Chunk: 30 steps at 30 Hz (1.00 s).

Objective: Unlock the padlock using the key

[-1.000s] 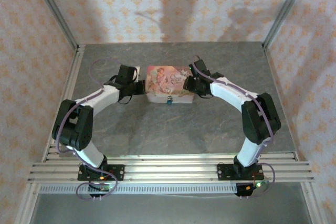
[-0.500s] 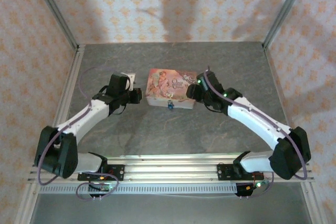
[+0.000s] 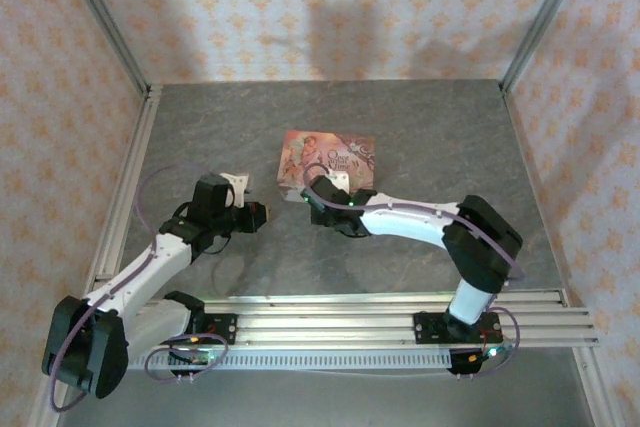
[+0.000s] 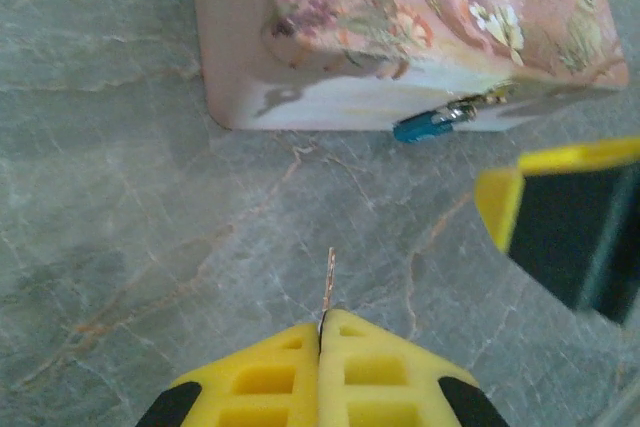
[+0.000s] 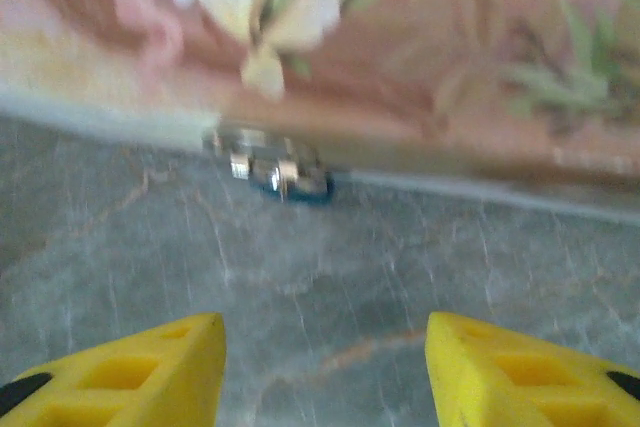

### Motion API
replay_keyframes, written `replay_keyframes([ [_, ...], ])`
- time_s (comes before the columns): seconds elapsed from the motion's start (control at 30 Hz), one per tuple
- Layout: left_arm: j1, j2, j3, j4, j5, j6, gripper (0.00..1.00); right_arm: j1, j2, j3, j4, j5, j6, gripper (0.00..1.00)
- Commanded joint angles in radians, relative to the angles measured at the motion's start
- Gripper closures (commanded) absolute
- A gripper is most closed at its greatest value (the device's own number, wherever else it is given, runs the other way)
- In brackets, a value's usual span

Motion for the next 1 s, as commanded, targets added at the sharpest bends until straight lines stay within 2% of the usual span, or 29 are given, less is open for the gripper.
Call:
replay_keyframes([
  [0.0,-0.008,-0.042,-0.023,0.022,0.041,-0.01,1.0,0.0,0.043,0.063,0.026,0.135,0.003,0.46],
  [0.3,-0.008,-0.089,-0.052,0.023,0.039,0.002,1.0,-0.005,0.17,0.18,-0.034,0.215,0.036,0.52],
  [0.97,-0.008,-0.095,-0.071,0.039,0.068,0.041,1.0,-0.037,0.295,0.23,0.026,0.235,0.037,0.59],
])
